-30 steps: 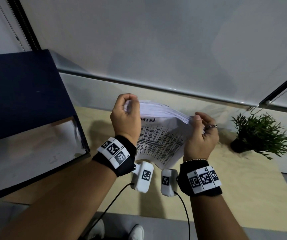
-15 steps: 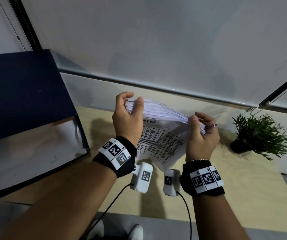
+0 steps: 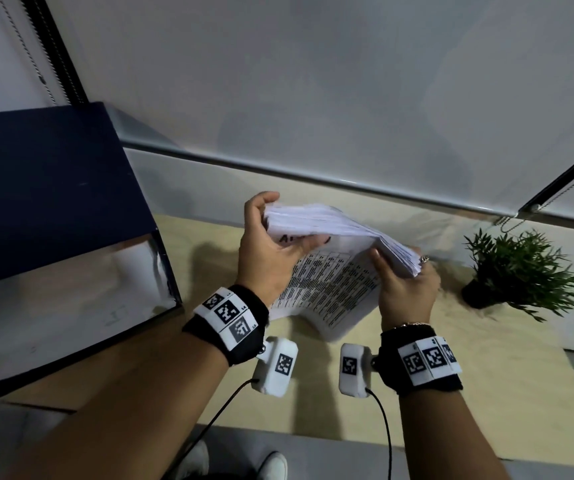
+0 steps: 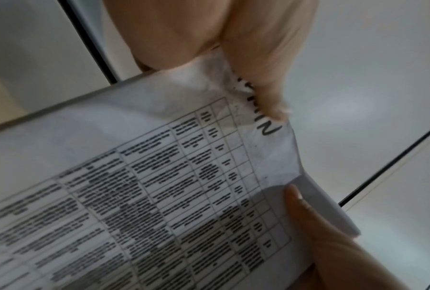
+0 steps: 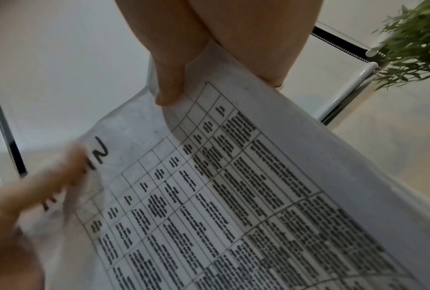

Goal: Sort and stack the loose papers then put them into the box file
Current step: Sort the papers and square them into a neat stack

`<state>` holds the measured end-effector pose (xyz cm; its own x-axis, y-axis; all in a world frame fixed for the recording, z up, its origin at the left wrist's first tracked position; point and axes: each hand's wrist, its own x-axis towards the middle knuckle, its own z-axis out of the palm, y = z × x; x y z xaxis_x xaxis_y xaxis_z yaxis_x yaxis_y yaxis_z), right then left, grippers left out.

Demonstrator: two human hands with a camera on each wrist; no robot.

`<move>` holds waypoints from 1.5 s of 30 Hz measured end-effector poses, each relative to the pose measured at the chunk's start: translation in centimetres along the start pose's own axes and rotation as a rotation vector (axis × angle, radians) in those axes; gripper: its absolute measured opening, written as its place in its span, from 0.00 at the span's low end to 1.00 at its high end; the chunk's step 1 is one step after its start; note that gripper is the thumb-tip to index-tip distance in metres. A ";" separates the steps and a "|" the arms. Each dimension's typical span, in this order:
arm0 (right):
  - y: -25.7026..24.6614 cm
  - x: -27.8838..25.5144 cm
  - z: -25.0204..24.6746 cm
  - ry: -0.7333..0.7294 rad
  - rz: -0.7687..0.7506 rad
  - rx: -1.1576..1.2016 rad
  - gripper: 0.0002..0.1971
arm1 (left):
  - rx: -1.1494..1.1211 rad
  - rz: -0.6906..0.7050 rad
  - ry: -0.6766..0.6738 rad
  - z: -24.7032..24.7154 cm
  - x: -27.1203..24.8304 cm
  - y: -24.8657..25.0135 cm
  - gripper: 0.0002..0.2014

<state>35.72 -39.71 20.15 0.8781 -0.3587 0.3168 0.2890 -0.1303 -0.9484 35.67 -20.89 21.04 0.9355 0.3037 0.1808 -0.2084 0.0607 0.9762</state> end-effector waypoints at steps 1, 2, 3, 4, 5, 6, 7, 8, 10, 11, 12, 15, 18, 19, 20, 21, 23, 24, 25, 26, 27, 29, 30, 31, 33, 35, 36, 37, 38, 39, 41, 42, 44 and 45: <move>-0.2 0.2 -0.2 -0.016 -0.002 0.008 0.09 | 0.042 0.018 0.023 0.1 -0.2 0.1 0.31; -0.5 0.3 -0.5 -0.025 -0.012 0.013 0.08 | 0.054 0.041 0.055 0.3 -0.3 0.3 0.26; -0.8 0.4 -0.7 -0.030 -0.027 0.017 0.09 | 0.038 0.061 0.079 0.3 -0.3 0.4 0.22; -1.1 0.3 -0.9 -0.027 -0.034 0.024 0.09 | 0.024 0.085 0.079 0.1 -0.3 0.4 0.21; -1.3 0.1 -1.0 -0.025 -0.035 0.032 0.09 | 0.015 0.106 0.072 0.0 -0.3 0.4 0.21; -1.2 -0.2 -1.2 -0.019 -0.018 0.054 0.10 | 0.024 0.107 0.054 -0.2 -0.4 0.3 0.24; -1.0 -0.5 -1.5 -0.012 0.006 0.084 0.14 | 0.029 0.086 0.031 -0.3 -0.5 -0.1 0.27; -0.9 -0.8 -1.6 -0.007 0.036 0.114 0.17 | 0.029 0.046 0.007 -0.4 -0.7 -0.5 0.31; -0.8 -1.1 -1.5 0.013 0.068 0.125 0.21 | 0.009 -0.006 -0.008 -0.4 -1.0 -1.0 0.34; -0.8 -1.1 -1.2 0.022 0.068 0.124 0.19 | -0.007 -0.009 -0.012 -0.3 -1.1 -1.1 0.32; -0.9 -1.0 -1.1 0.034 0.061 0.115 0.17 | -0.013 -0.014 -0.018 -0.1 -1.0 -1.2 0.29; -1.3 -0.7 -0.8 0.063 0.005 0.075 0.12 | 0.019 0.030 -0.024 0.2 -0.5 -0.6 0.14; -1.8 -0.6 -1.5 0.058 -0.046 0.072 0.11 | 0.067 0.106 -0.015 -0.1 -0.1 0.2 0.12; -1.6 -0.6 -1.8 0.052 -0.050 0.068 0.11 | 0.073 0.112 -0.020 -0.4 -0.1 0.1 0.13; -1.5 -0.7 -2.0 0.046 -0.036 0.080 0.13 | 0.077 0.090 -0.034 -0.6 -0.3 -0.2 0.16; -1.2 -0.8 -2.2 0.033 -0.003 0.101 0.15 | 0.079 0.042 -0.042 -0.8 -0.5 -0.7 0.19; -0.5 -1.0 -2.2 -0.007 0.088 0.106 0.20 | 0.084 -0.084 -0.068 -1.1 -0.8 -1.8 0.22; -0.3 -1.0 -2.1 -0.032 0.121 0.088 0.20 | 0.084 -0.124 -0.090 -1.0 -1.0 -2.0 0.19; -0.2 -1.0 -1.9 -0.050 0.130 0.065 0.18 | 0.089 -0.137 -0.107 -0.9 -1.2 -2.2 0.16; -0.3 -0.9 -1.8 -0.057 0.113 0.046 0.17 | 0.099 -0.127 -0.111 -0.8 -1.2 -2.1 0.15; -0.4 -0.8 -1.8 -0.056 0.081 0.028 0.17 | 0.101 -0.105 -0.102 -0.7 -1.2 -1.8 0.14; -0.9 -0.5 -1.9 -0.038 0.029 0.028 0.19 | 0.092 -0.051 -0.078 -0.8 -1.1 -1.0 0.14; -1.0 -0.5 -1.9 -0.039 0.017 0.041 0.20 | 0.089 -0.026 -0.069 -0.9 -1.0 -0.8 0.14; -1.0 -0.7 -1.8 -0.046 0.016 0.035 0.20 | 0.090 -0.015 -0.065 -1.1 -0.9 -1.0 0.14; -0.6 -1.3 -1.5 -0.057 0.085 0.014 0.18 | 0.097 -0.056 -0.074 -1.5 -1.1 -1.4 0.15; -0.2 -1.6 -1.1 -0.063 0.174 0.028 0.15 | 0.101 -0.090 -0.068 -1.9 -1.2 -1.8 0.18; -0.2 -1.6 -0.9 -0.060 0.187 0.033 0.15 | 0.095 -0.090 -0.065 -2.0 -1.1 -1.9 0.20; -0.4 -1.6 -0.7 -0.051 0.190 0.038 0.15 | 0.081 -0.092 -0.063 -2.1 -1.1 -1.9 0.22; -0.8 -1.5 -0.6 -0.034 0.182 0.054 0.18 | 0.065 -0.085 -0.062 -2.2 -1.1 -1.7 0.25; -1.3 -1.5 -0.5 -0.021 0.166 0.085 0.20 | 0.054 -0.069 -0.056 -2.2 -1.1 -1.6 0.27; -2.1 -1.4 -0.2 0.002 0.111 0.121 0.20 | 0.034 -0.006 -0.030 -2.1 -1.3 -0.9 0.27; -2.4 -1.3 0.0 0.019 0.072 0.110 0.18 | 0.030 0.029 -0.006 -1.9 -1.4 -0.6 0.24; -2.5 -1.2 0.3 0.074 0.018 0.080 0.12 | 0.059 0.085 0.051 -1.5 -1.4 0.1 0.16; -2.5 -1.1 0.4 0.105 0.007 0.067 0.09 | 0.075 0.106 0.074 -1.2 -1.2 0.3 0.12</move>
<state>34.19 -38.57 22.16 0.8360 -0.4550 0.3067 0.3114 -0.0667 -0.9479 34.14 -20.08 20.94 0.8852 0.3738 0.2769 -0.2805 -0.0458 0.9588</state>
